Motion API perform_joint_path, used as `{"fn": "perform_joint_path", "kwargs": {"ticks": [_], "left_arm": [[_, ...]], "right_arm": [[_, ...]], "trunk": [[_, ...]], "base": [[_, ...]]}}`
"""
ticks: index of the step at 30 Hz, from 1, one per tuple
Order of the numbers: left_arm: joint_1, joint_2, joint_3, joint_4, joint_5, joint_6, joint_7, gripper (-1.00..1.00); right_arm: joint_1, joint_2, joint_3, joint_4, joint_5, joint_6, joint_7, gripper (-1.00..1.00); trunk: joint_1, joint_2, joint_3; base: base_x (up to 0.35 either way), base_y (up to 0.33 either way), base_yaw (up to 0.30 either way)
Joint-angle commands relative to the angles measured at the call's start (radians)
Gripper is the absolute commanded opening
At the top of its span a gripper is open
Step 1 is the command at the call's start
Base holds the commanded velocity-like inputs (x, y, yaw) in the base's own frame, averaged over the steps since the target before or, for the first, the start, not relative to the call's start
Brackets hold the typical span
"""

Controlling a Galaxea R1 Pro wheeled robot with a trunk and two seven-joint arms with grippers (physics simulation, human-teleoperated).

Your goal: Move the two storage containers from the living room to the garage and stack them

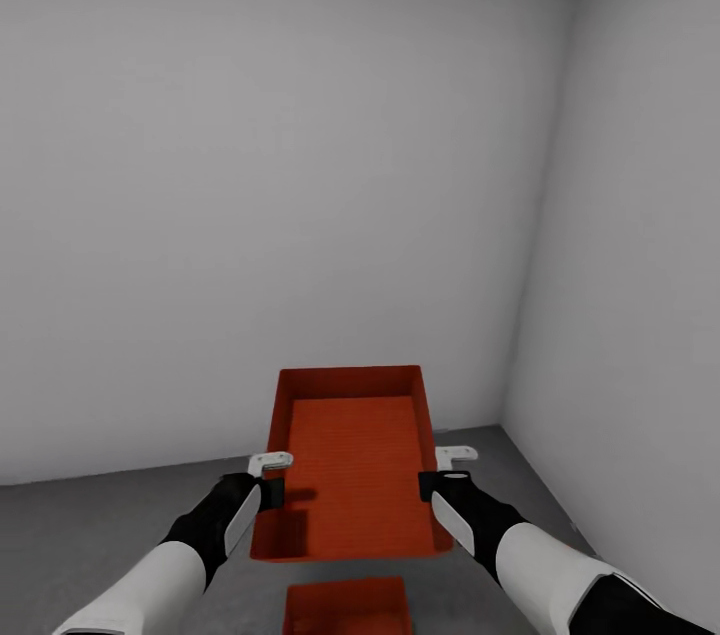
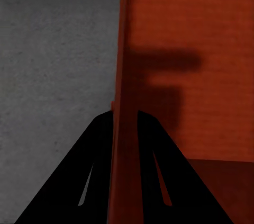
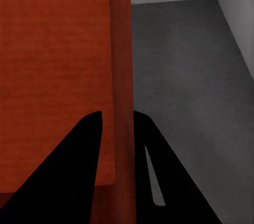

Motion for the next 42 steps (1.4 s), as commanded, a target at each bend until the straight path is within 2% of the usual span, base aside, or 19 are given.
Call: {"fn": "perform_joint_path", "kwargs": {"ticks": [1, 11, 42], "left_arm": [[0.001, 0.012, 0.028, -0.001, -0.019, 0.008, 0.013, -1.00], [0.001, 0.011, 0.028, -0.001, -0.019, 0.008, 0.013, -1.00], [0.001, 0.011, 0.028, -0.001, -0.019, 0.008, 0.012, -1.00]], "right_arm": [[-0.001, -0.004, -0.027, -0.004, 0.029, -0.012, -0.062, -1.00], [-0.001, -0.006, -0.027, -0.004, 0.028, -0.013, -0.062, -1.00], [-0.001, -0.006, -0.028, -0.004, 0.028, -0.013, -0.062, -1.00]], "trunk": [[0.000, -0.001, 0.000], [0.000, -0.001, 0.000], [0.000, -0.001, 0.000]], "base": [[0.000, -0.003, 0.260], [0.000, -0.001, 0.214], [0.000, 0.000, 0.004]]}}
